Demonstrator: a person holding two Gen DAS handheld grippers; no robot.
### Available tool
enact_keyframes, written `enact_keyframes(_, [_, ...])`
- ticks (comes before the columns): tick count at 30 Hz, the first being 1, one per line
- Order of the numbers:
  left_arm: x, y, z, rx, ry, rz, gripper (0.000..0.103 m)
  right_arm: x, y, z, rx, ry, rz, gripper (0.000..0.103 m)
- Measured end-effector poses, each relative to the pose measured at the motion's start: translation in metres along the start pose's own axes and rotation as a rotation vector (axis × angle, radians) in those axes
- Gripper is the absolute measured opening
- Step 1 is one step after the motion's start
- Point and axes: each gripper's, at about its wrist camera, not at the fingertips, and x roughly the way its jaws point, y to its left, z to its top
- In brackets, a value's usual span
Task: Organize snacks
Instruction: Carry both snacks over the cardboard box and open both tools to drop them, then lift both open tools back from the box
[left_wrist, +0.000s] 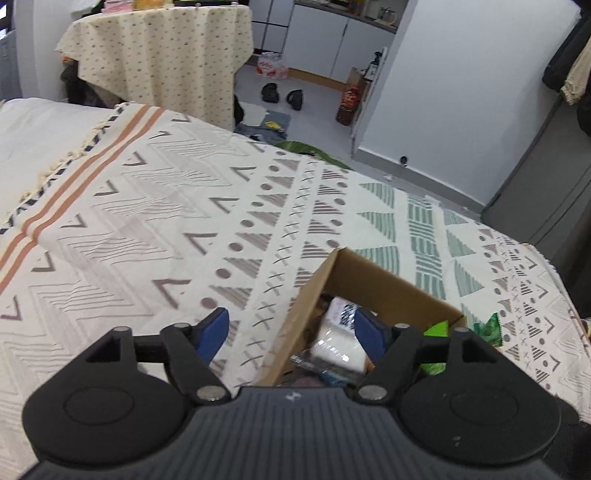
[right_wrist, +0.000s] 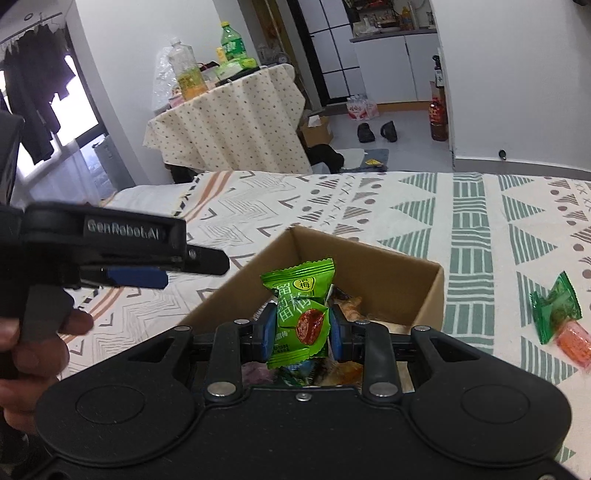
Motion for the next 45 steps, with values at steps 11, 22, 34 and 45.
enact_keyframes(11, [-0.018,0.006,-0.012,-0.008,0.011,0.028,0.077,-0.021,-0.006,-0.001,0.013,0.012,-0.031,0.048])
enact_keyframes(22, [-0.035,-0.01,-0.036,0.038,0.055,0.043,0.078,-0.048,-0.009,-0.007,0.019,0.001,-0.001,0.056])
enact_keyframes(34, [-0.054,-0.044,-0.063,0.103,0.066,0.089,0.086,-0.088,-0.027,-0.014,0.04,-0.059,0.026,0.069])
enact_keyframes(45, [-0.077,-0.07,-0.08,0.125,0.03,0.116,0.099,-0.128,-0.04,-0.028,0.041,-0.13,0.031,0.1])
